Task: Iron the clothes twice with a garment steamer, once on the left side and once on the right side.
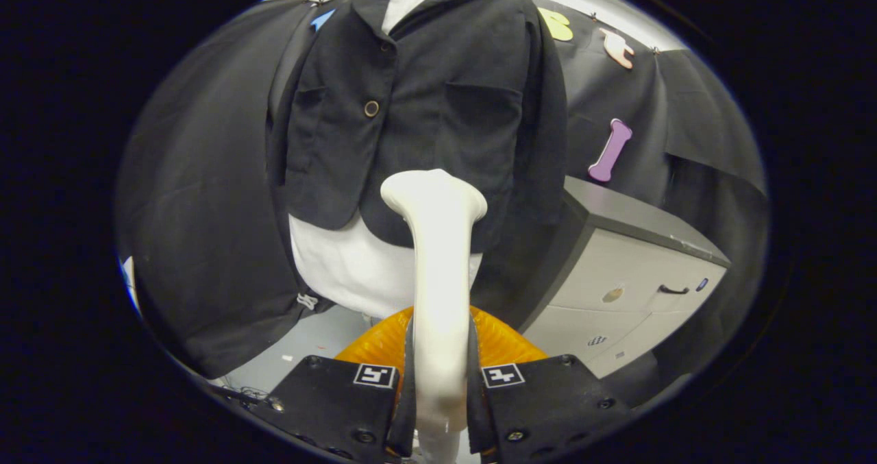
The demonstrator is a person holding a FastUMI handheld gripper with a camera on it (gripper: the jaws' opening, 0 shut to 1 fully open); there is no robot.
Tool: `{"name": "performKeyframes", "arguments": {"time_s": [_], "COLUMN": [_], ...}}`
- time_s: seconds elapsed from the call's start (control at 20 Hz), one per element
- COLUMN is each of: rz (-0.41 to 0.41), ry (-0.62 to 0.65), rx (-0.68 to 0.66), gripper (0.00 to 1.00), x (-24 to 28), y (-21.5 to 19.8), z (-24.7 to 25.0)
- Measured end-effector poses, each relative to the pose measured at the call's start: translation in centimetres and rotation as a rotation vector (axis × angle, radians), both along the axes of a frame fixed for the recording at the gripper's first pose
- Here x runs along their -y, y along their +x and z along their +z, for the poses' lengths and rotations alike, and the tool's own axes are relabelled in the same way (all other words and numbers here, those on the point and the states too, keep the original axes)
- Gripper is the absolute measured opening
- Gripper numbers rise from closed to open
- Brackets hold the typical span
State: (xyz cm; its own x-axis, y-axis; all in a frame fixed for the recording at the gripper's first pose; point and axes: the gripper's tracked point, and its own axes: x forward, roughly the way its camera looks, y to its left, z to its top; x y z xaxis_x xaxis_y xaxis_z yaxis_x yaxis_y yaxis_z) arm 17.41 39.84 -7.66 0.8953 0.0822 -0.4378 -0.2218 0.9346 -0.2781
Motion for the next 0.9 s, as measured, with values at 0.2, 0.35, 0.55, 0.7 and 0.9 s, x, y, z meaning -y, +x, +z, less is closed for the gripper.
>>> {"name": "performKeyframes", "arguments": {"time_s": [0.2,0.35,0.55,0.7,0.9], "rz": [-0.009,-0.007,-0.012,-0.016,-0.018], "ry": [-0.014,-0.026,-0.035,-0.046,-0.040], "rx": [-0.042,-0.073,-0.120,-0.146,-0.138], "gripper": [0.33,0.33,0.33,0.33,0.33], "x": [0.3,0.1,0.1,0.3,0.0], "y": [-1.0,-1.7,-2.4,-2.5,-2.8], "z": [-2.0,-3.5,-5.5,-6.8,-6.5]}}
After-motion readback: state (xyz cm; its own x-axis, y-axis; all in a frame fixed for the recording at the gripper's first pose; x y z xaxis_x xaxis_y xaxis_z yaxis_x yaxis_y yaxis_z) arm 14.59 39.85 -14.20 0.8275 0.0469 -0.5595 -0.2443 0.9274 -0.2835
